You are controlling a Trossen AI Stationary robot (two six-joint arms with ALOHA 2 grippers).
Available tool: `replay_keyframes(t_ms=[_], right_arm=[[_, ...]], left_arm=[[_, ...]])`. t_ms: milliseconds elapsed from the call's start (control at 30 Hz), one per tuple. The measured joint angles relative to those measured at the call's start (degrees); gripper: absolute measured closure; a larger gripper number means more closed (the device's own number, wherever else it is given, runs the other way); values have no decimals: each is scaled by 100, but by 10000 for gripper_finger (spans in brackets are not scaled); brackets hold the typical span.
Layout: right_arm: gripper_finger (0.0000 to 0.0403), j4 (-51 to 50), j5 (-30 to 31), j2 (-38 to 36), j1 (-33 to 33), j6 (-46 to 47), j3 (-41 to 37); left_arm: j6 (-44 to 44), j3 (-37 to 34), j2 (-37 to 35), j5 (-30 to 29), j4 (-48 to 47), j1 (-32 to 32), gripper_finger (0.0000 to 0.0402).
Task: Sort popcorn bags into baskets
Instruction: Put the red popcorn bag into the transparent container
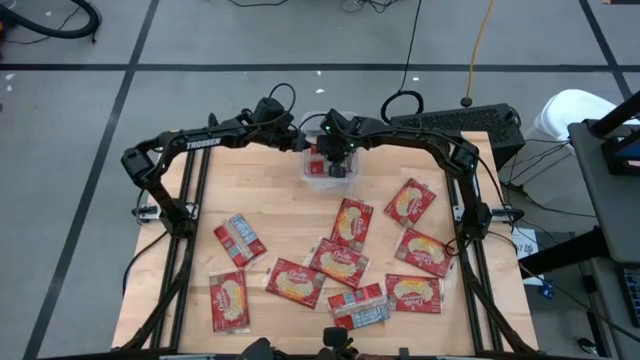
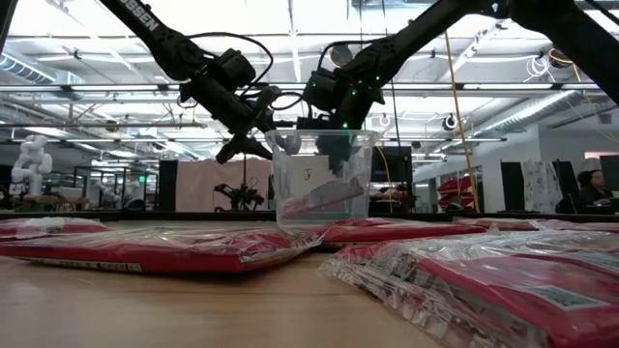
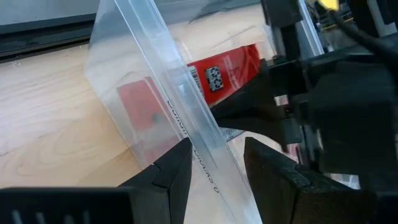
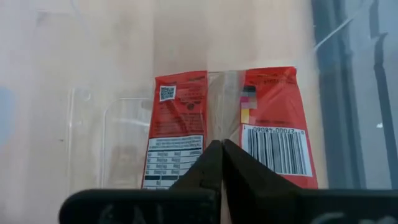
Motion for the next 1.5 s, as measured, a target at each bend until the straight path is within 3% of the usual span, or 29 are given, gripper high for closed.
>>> replay_keyframes(t_ms=[333,800,1500], right_arm=[[403,31,4,-365,-25,118,1],[403,41,149,-664,-28,163,12],[403,31,300,-1067,-28,239,12]], left_arm=[[-38,0,-3,131,-2,9,252],[44,-6,-571,-114,-3,223,252],[54,-4,-567,-127,-2,317,252]])
